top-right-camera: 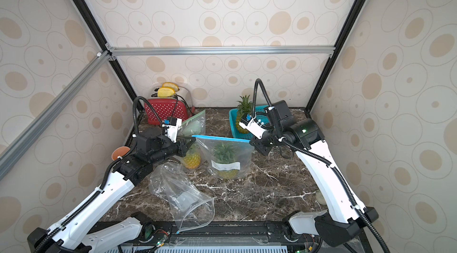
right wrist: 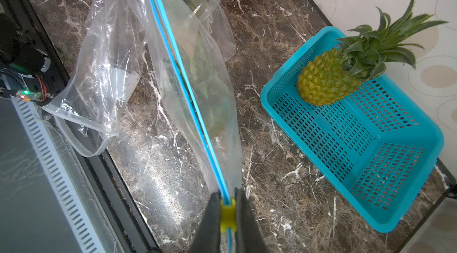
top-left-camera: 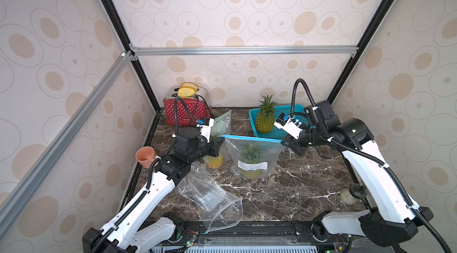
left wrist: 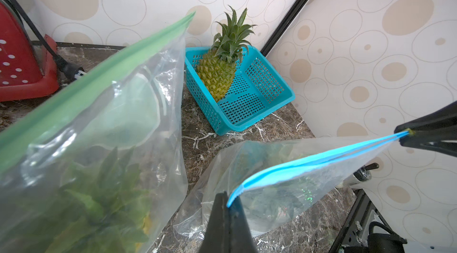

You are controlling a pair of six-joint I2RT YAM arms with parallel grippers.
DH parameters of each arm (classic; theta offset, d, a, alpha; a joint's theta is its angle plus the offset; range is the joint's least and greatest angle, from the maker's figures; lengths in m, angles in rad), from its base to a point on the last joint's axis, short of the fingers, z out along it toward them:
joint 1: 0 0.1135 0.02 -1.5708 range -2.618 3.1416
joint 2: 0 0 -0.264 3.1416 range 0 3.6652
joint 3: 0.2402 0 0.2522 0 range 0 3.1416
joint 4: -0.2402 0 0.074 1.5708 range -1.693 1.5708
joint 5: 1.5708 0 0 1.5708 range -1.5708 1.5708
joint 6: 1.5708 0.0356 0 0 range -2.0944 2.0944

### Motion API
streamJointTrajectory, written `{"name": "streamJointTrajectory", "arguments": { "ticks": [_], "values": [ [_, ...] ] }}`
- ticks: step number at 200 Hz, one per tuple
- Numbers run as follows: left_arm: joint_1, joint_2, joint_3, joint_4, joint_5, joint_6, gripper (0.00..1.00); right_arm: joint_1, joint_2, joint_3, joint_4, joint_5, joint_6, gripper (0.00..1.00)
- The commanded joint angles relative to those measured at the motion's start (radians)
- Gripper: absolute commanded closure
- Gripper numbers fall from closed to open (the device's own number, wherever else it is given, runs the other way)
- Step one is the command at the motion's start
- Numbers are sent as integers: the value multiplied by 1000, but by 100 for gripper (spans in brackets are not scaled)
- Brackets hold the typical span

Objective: Open the zip-top bag and take out the pineapple
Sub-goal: Unzip the zipper on the zipper food storage bag, then pick up the pineapple from the zipper food storage bag.

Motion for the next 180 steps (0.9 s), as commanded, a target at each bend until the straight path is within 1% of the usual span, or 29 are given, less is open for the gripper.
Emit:
{"name": "streamJointTrajectory", "arguments": {
  "ticks": [1, 16, 22, 62, 82, 110, 133, 145, 159, 180],
  "values": [
    [21, 26, 35, 77, -30, -40, 100, -28, -39, 2, -26, 17, 31, 67],
    [22, 45, 18, 151, 31, -71, 100, -29, -24, 13, 4, -9, 50, 56],
    [22, 52, 9, 186, 57, -84, 100, -28, -12, 24, 10, -19, 58, 54],
    [21, 89, -25, 340, 178, -142, 100, -10, 114, 167, 15, -113, 148, 55],
    [20, 94, -33, 390, 223, -159, 100, 40, 175, 217, 3, -97, 169, 56],
    [21, 88, -32, 378, 234, -154, 100, 132, 257, 290, -49, -59, 173, 57],
    [21, 82, -33, 373, 239, -152, 100, 199, 306, 353, -86, -11, 185, 66],
    [20, 81, -35, 372, 240, -152, 100, 231, 321, 383, -100, 27, 200, 73],
    [20, 76, -42, 370, 240, -154, 100, 255, 337, 411, -109, 41, 223, 79],
    [20, 69, -52, 371, 240, -155, 100, 283, 365, 447, -134, 81, 260, 85]
  ]
}}
